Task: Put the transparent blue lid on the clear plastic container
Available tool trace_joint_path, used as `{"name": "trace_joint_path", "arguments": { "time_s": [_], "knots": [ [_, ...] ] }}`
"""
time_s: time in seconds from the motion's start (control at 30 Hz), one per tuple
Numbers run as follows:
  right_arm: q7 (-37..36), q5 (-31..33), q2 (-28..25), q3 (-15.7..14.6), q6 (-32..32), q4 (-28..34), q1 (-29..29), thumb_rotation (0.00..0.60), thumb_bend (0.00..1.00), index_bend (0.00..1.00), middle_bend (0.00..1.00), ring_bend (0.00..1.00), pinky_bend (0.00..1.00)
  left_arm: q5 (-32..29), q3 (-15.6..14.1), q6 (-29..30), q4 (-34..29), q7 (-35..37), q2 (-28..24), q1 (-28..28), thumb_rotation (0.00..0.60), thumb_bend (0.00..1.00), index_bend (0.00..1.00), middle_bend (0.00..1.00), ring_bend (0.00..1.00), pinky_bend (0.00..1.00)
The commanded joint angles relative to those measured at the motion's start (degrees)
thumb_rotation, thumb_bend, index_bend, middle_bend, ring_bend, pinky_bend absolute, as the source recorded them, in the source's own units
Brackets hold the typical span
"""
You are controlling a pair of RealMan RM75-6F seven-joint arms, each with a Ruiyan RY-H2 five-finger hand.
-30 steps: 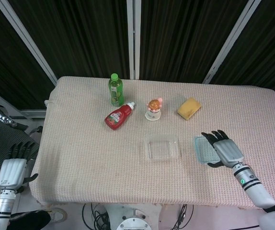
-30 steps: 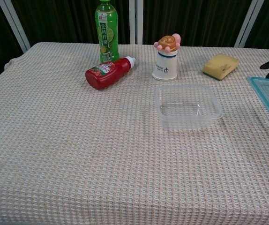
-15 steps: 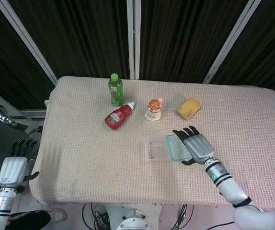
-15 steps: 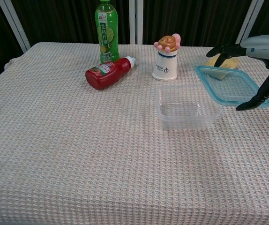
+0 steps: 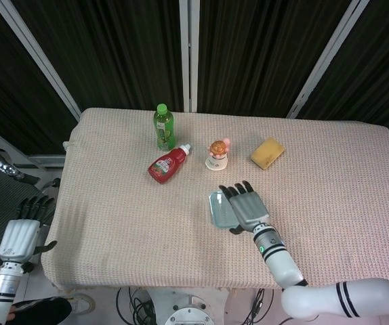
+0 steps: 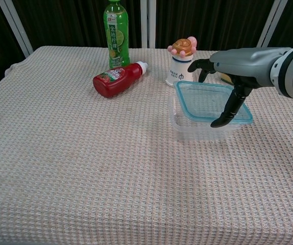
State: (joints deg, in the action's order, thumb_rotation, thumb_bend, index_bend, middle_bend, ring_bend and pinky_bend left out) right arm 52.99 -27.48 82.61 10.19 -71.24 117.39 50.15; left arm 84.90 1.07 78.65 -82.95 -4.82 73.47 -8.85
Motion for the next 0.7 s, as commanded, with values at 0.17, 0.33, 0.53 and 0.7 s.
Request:
{"name": "trace_joint_path", "arguments": {
  "time_s": [0.17,0.33,0.53,0.7],
  "knots": [
    [1.1,4.2,4.0,0.9,-1.3,-3.3,2.8,0.6,0.12,0.01,0.44,0.09,0.0,0.0,-0.2,0.4,0.5,0.4,0.1,0.2,0.6,0.0,0.1,0.05,0.0,0.0],
    [1.1,5.5,5.5,1.0,-1.2,-5.4,3.8,0.6,0.12,0.01,0.44,0.09,0.0,-0.1,-0.3,0.6,0.5,0.5,0.1,0.4,0.6,0.0,0.1,0.05,0.0,0.0],
    [0.9,5.6,5.9,0.5,-1.3,-6.1,4.3,0.6,0.12,0.01,0.44,0.09,0.0,-0.1,-0.4,0.9,0.4,0.5,0.2,0.7,0.6,0.0,0.1,0.05,0.0,0.0],
    [0.5,4.7,5.6,-0.3,-1.4,-5.7,4.3,0.6,0.12,0.01,0.44,0.09,0.0,-0.2,-0.4,1.0,0.4,0.4,0.3,0.8,0.6,0.0,0.1,0.05,0.0,0.0]
  ]
}}
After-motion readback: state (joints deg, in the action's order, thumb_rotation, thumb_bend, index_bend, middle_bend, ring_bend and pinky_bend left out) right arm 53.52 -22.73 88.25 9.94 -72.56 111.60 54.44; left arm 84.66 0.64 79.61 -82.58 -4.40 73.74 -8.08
